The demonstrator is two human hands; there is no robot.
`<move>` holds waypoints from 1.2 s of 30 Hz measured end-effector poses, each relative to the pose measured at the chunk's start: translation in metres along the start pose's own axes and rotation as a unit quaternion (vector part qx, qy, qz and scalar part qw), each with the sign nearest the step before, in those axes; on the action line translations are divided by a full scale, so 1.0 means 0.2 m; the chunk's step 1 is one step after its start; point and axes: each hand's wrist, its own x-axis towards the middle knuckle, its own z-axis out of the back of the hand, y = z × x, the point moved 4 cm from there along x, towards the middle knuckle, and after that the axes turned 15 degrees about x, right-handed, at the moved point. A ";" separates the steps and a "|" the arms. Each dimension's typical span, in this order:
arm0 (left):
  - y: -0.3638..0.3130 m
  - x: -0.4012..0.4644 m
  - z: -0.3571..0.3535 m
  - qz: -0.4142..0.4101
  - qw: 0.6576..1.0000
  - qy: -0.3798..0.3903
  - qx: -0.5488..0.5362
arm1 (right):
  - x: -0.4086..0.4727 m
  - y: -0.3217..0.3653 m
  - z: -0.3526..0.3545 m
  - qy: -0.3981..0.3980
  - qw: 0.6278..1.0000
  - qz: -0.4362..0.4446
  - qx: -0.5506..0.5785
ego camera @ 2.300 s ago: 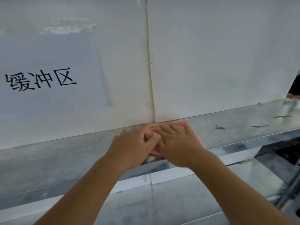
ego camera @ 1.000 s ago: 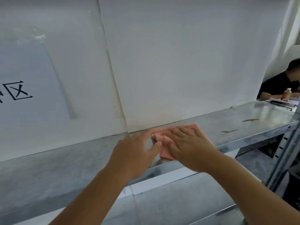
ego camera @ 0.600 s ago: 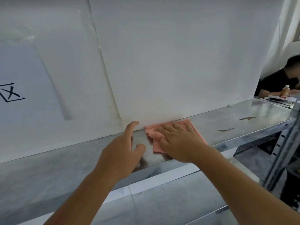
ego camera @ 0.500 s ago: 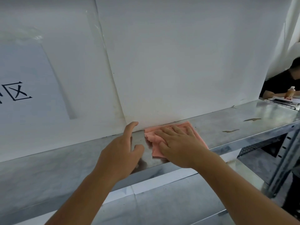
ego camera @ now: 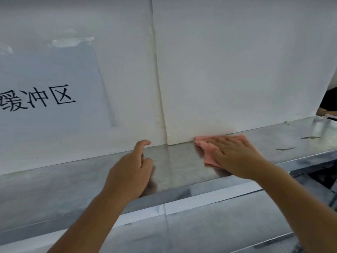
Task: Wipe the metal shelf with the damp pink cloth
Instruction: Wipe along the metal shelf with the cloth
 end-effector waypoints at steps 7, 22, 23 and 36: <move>-0.11 0.01 -0.01 -0.045 0.999 0.000 -0.014 | -0.07 0.54 -0.16 0.046 0.995 0.092 0.015; -0.56 0.03 -0.13 -0.141 0.988 0.039 -0.041 | -0.18 -0.12 0.04 -0.037 0.999 0.003 0.000; -0.61 0.03 -0.14 -0.150 0.987 0.044 -0.047 | -0.22 -0.11 0.03 -0.036 0.999 0.016 0.000; -1.07 0.14 -0.33 -0.162 0.982 0.072 -0.068 | -0.35 -0.53 0.18 -0.018 0.999 0.049 0.006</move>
